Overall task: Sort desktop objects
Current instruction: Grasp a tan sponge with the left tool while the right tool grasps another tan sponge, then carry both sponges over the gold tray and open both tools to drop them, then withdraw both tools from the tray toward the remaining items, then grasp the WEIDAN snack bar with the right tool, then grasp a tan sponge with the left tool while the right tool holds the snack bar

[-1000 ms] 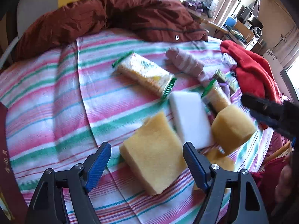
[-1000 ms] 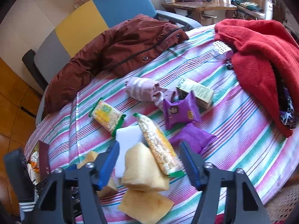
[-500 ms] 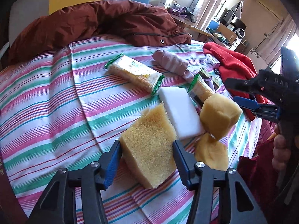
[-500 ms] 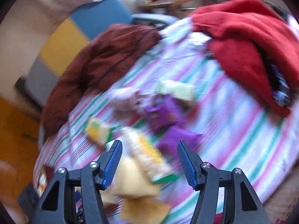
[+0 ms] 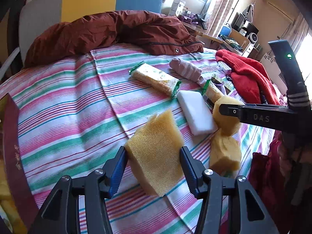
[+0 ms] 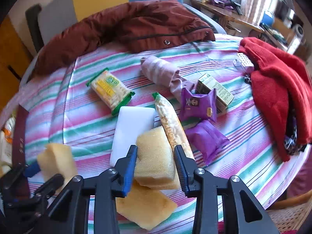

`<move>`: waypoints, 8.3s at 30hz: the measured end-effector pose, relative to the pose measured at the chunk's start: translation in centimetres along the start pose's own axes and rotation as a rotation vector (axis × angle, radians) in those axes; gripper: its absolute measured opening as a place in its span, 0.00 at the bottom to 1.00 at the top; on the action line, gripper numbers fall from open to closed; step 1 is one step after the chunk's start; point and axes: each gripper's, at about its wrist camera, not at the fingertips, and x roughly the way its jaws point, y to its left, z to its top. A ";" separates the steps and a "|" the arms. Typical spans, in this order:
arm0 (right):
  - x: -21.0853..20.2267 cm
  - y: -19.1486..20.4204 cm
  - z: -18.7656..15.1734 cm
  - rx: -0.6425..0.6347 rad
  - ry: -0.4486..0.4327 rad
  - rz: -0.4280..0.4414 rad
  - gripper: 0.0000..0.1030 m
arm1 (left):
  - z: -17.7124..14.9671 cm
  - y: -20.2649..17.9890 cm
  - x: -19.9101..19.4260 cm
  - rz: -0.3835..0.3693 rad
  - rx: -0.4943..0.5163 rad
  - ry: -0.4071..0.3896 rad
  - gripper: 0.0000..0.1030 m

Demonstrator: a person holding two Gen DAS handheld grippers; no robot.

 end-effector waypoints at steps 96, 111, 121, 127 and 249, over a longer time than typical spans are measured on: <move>-5.8 39.4 -6.1 -0.548 -0.160 0.516 0.59 | -15.9 29.4 -23.7 0.478 -0.595 -0.432 0.77; -7.8 35.8 -8.8 -0.576 -0.259 0.441 0.66 | -15.0 23.0 -24.6 0.534 -0.503 -0.414 0.77; -8.1 31.6 -8.8 -0.521 -0.283 0.400 0.70 | -14.2 19.5 -23.7 0.537 -0.414 -0.392 0.77; -8.1 28.7 -8.3 -0.484 -0.294 0.359 0.72 | -13.3 17.6 -23.1 0.518 -0.349 -0.380 0.77; 1.1 -6.8 2.9 0.248 -0.027 0.146 0.46 | -2.2 -12.9 6.2 -0.172 0.424 0.083 0.62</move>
